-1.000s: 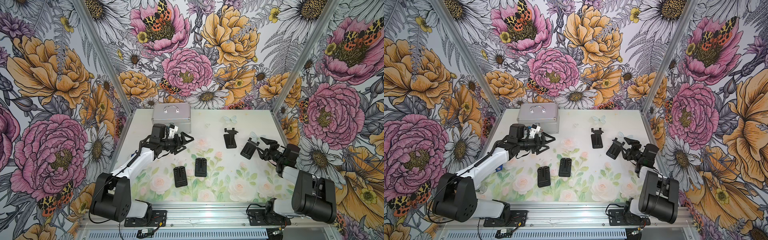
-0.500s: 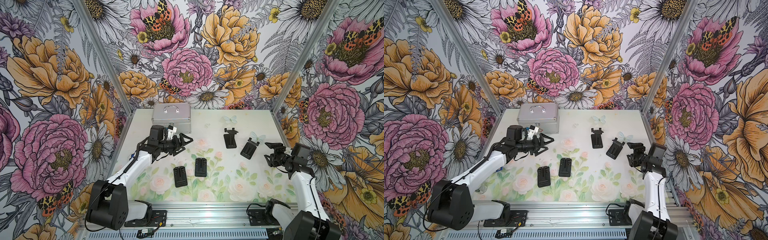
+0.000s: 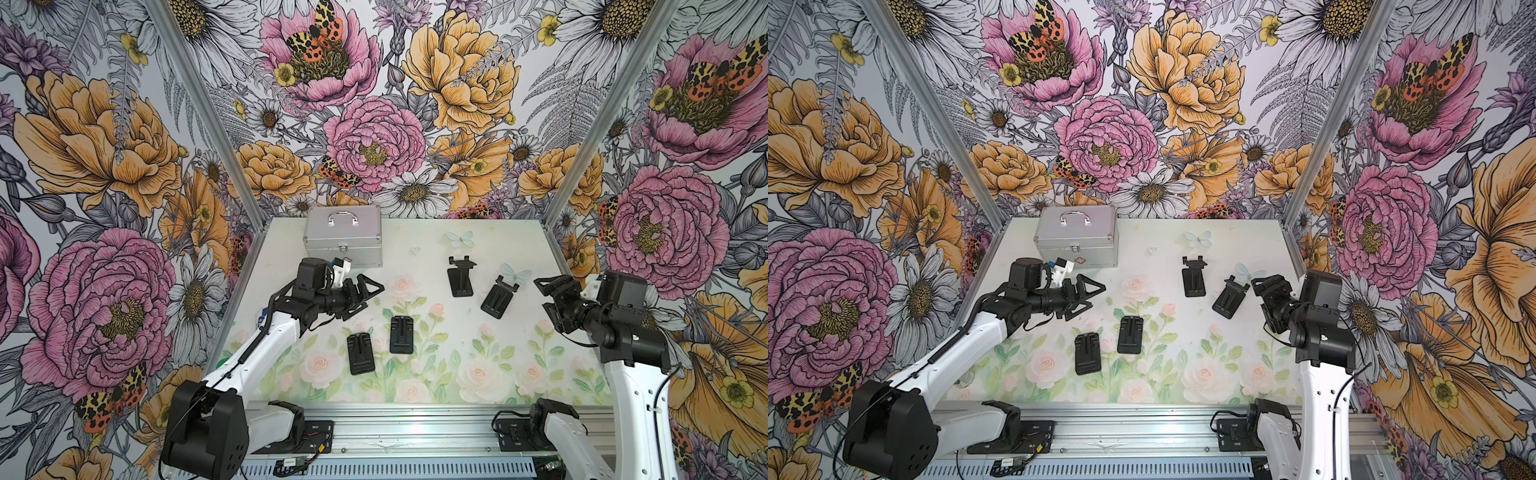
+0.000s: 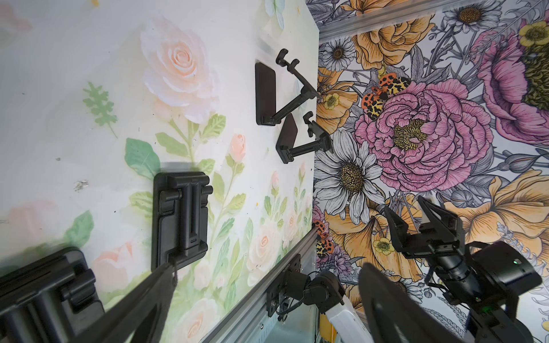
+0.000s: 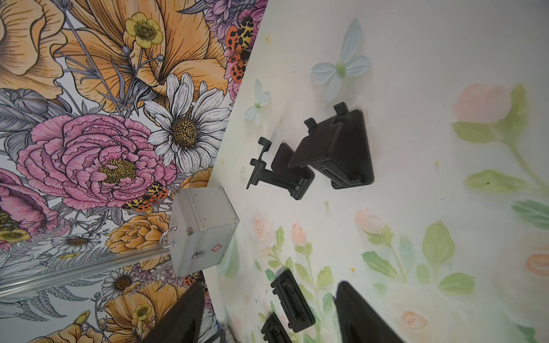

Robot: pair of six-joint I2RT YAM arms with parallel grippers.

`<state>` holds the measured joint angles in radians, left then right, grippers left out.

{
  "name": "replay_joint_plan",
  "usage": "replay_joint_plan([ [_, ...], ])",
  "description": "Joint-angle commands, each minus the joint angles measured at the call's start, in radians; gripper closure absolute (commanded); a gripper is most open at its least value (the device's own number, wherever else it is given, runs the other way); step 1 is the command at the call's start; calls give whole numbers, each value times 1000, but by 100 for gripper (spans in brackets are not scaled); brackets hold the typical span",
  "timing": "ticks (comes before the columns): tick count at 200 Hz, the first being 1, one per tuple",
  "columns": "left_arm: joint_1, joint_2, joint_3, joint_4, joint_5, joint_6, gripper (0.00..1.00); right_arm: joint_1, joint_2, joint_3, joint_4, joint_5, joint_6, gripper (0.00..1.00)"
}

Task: Open the phone stand
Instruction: Pick up the phone stand at the center of the board.

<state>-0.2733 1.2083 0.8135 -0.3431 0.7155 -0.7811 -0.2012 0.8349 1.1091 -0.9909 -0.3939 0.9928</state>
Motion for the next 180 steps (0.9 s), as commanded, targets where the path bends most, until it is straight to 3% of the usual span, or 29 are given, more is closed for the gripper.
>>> replay_joint_plan([
  [1, -9, -41, -13, -52, -44, 41, 1, 157, 66, 137, -68, 180, -68, 29],
  [52, 5, -135, -23, -152, -101, 68, 1, 698, 420, 537, -185, 559, -155, 29],
  [82, 36, -208, -36, -219, -125, 77, 1, 917, 686, 776, -284, 690, -202, 27],
  [114, 75, -289, -53, -293, -152, 88, 1, 1018, 921, 935, -361, 722, -216, 21],
  [180, 140, -466, -139, -393, -158, 83, 1, 1052, 1266, 1085, -427, 620, -220, 13],
])
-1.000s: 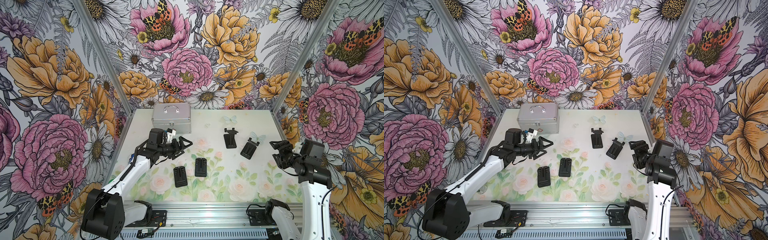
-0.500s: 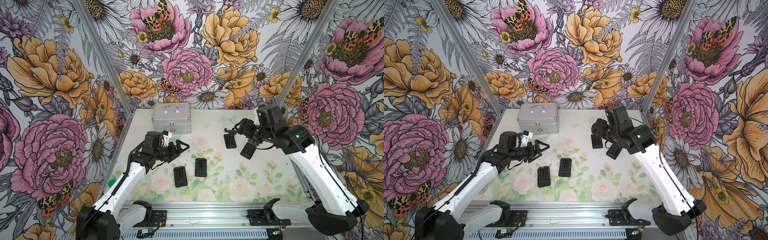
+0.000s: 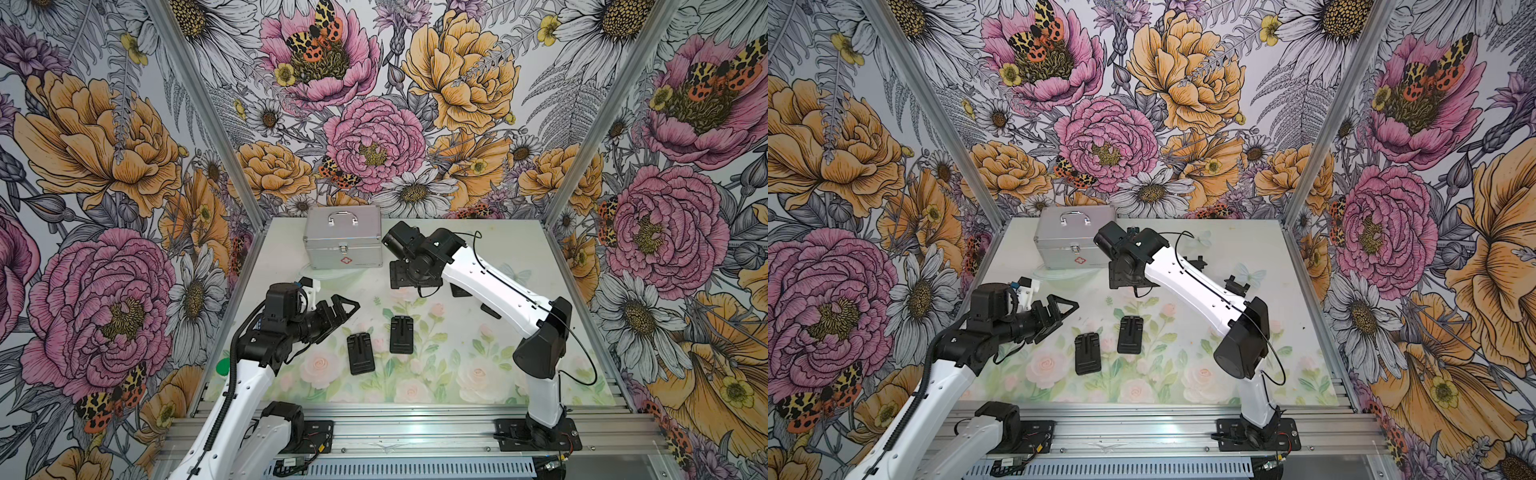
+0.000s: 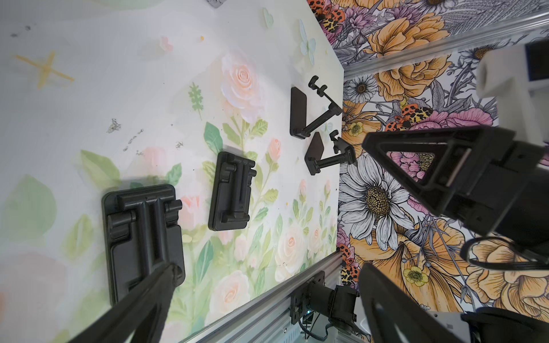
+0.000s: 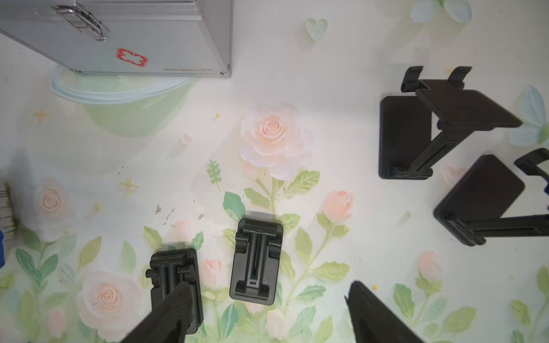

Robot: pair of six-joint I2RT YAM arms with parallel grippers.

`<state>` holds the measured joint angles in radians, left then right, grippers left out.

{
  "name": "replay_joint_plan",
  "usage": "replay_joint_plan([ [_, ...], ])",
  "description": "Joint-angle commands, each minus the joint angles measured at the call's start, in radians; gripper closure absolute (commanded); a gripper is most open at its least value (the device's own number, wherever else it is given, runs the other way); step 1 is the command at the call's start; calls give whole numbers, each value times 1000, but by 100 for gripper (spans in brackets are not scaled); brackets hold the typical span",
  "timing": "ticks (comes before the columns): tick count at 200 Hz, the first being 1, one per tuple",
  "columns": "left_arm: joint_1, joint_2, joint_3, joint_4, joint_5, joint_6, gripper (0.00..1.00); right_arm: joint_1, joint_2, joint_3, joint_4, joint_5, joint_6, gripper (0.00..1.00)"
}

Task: Open the phone stand
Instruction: Pick up the phone stand at the center of the board.

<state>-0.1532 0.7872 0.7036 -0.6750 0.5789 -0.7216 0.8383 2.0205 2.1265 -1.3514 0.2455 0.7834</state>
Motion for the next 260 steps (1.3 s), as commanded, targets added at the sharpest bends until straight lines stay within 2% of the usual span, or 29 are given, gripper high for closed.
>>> replay_joint_plan([
  [1, 20, -46, -29, -61, -22, 24, 1, 14, 84, 70, -69, -21, -10, 13],
  [37, 25, -87, -57, -83, -19, 25, 1, 39, 184, 85, -99, -31, 20, 13],
  [68, 23, -89, -53, -83, -16, 28, 1, 68, 208, -6, -57, -55, 68, 15],
  [102, 14, -90, -56, -82, -16, 27, 1, 90, 209, -127, 20, -76, 129, 30],
  [136, 7, -81, -55, -81, -19, 30, 1, 92, 197, -209, 91, -95, 146, 37],
  [177, -1, -80, -57, -81, -18, 31, 1, 92, 204, -259, 151, -141, 170, 59],
  [260, -3, -80, -56, -81, -17, 33, 1, 90, 205, -311, 179, -152, 177, 57],
])
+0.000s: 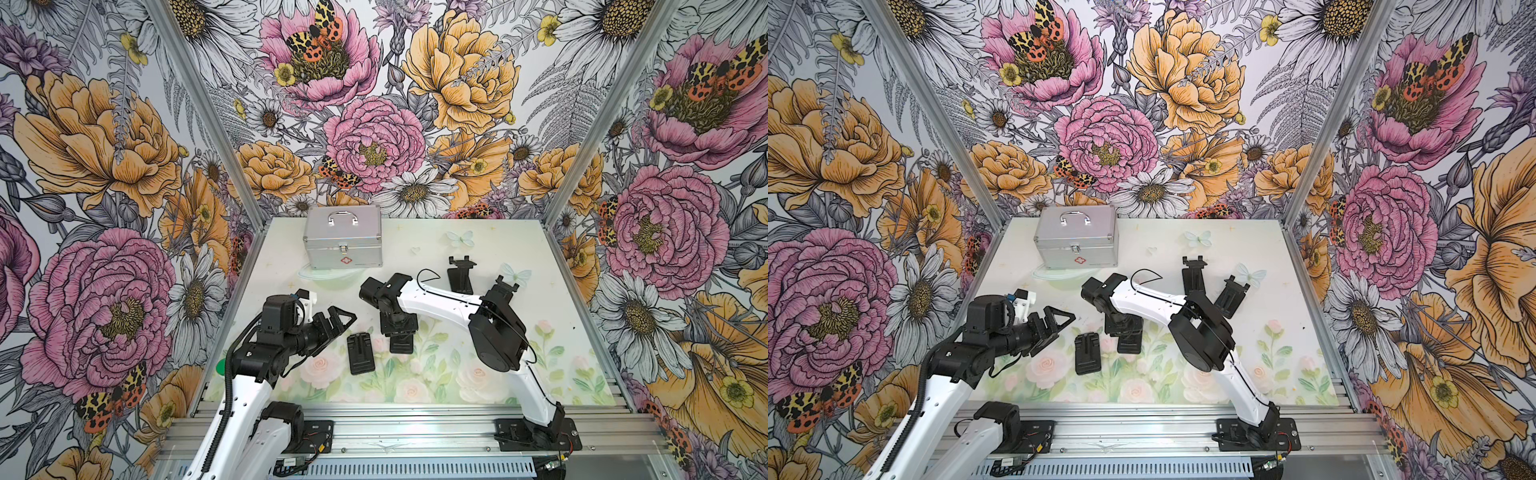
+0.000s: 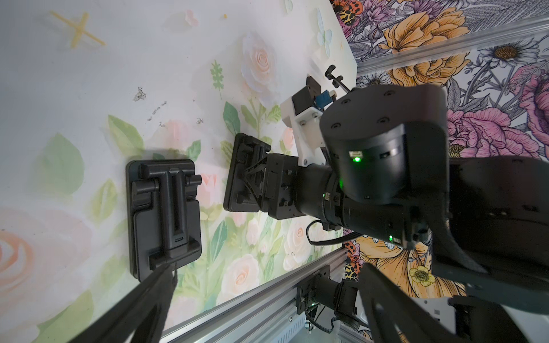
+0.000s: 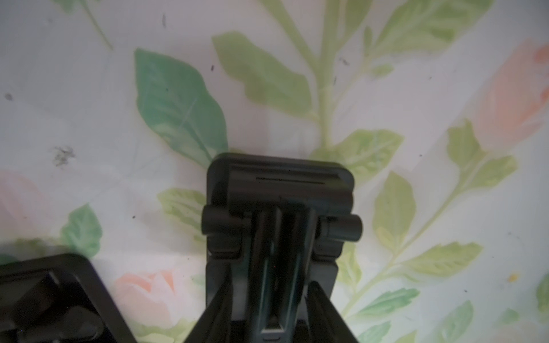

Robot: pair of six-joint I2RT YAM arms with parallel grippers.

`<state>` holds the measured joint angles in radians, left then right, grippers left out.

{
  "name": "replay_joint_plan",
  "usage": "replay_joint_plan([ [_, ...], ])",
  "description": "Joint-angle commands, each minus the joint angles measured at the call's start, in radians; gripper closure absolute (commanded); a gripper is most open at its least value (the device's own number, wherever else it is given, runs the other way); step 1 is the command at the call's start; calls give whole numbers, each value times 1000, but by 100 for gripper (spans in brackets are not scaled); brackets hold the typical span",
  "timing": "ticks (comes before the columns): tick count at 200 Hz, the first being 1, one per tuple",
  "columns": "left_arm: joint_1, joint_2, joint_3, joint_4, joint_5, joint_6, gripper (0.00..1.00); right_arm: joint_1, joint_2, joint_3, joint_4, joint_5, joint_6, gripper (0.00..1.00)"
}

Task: Open the phone stand
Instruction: Pick up the phone stand at the center of the board.

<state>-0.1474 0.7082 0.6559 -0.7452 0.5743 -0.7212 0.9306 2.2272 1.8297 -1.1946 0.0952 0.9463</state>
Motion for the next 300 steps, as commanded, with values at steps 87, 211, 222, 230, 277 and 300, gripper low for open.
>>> replay_joint_plan([
  [87, -8, 4, -5, -11, -14, 34, 1, -15, -32, -64, 47, -9, 17, 95],
  [211, -94, 327, 293, 30, -37, 107, 1, -194, -299, -48, 77, -182, -107, 100],
  [222, -105, 371, 325, 55, -24, 103, 1, -211, -325, -42, 86, -213, -115, 100],
  [230, -112, 399, 345, 79, -11, 96, 1, -224, -343, -42, 97, -239, -118, 100],
  [277, -161, 573, 441, 255, 67, 18, 3, -339, -492, -117, 234, -417, -108, 100],
  [300, -192, 655, 487, 335, 112, -14, 3, -412, -575, -206, 348, -520, -71, 100],
])
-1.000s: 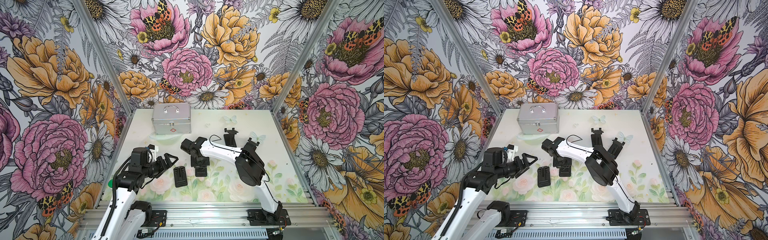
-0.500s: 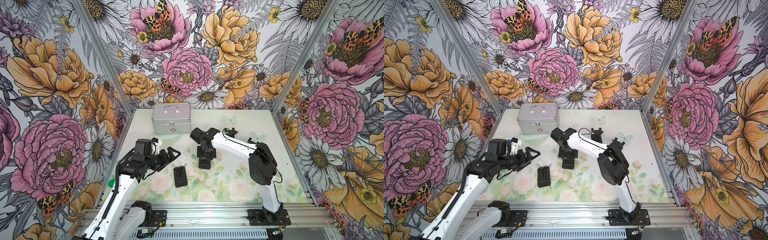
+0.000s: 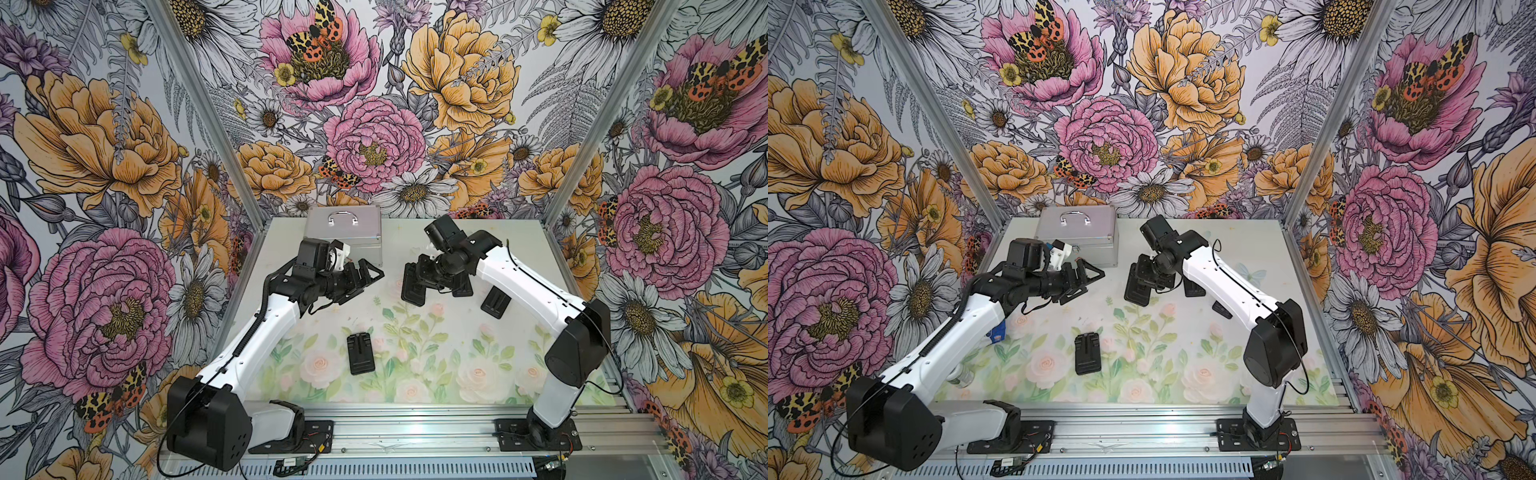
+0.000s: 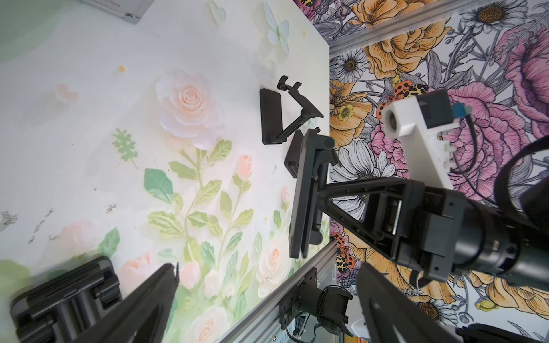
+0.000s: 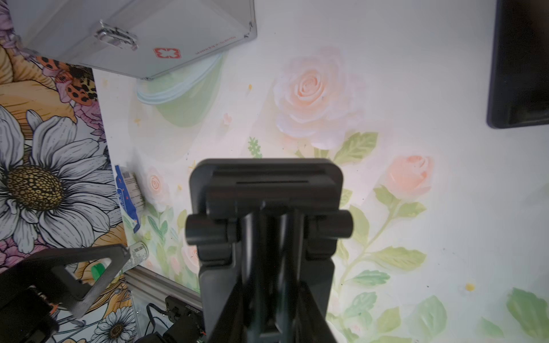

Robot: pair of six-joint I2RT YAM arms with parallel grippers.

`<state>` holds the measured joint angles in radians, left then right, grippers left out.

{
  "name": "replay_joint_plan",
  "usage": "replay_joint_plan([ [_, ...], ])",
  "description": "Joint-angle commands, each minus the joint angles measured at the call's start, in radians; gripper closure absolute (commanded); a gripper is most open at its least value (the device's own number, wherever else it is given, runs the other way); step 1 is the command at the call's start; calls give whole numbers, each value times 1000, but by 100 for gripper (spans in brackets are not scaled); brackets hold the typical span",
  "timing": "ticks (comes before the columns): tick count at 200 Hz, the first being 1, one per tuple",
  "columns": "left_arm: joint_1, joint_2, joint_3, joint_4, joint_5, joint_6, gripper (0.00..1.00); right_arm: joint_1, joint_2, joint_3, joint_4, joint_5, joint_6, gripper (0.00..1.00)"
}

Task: Open the phone stand
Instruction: Pick up the phone stand at the center of the board, then open the phone stand.

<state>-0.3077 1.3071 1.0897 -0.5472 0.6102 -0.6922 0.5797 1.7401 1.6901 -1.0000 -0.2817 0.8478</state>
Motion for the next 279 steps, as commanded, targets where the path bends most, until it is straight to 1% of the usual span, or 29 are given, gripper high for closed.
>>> replay_joint_plan([
  [1, -33, 59, 54, 140, 79, -45, 3, -65, -92, -71, 161, -148, 29, 100],
  [23, -46, 112, 46, 272, 132, -114, 2, -134, -170, -185, 288, -235, 78, 100],
  [31, -47, 123, 18, 363, 154, -163, 1, -158, -197, -233, 348, -273, 102, 100],
  [43, -45, 141, -53, 544, 193, -273, 1, -189, -232, -308, 452, -328, 152, 100],
  [57, -46, 163, -121, 722, 216, -381, 1, -218, -271, -407, 604, -389, 225, 100],
  [68, -51, 179, -160, 835, 235, -445, 1, -228, -292, -476, 694, -421, 270, 100],
  [81, -61, 201, -183, 922, 258, -491, 1, -231, -308, -528, 783, -445, 303, 100],
  [117, -95, 255, -208, 1045, 326, -563, 1, -231, -328, -691, 1103, -489, 472, 100],
  [149, -100, 285, -254, 1185, 360, -644, 1, -230, -343, -774, 1214, -482, 527, 100],
  [184, -109, 318, -288, 1291, 388, -711, 1, -229, -355, -837, 1337, -474, 591, 100],
  [279, -134, 320, -317, 1356, 390, -756, 1, -190, -309, -855, 1425, -447, 629, 100],
])
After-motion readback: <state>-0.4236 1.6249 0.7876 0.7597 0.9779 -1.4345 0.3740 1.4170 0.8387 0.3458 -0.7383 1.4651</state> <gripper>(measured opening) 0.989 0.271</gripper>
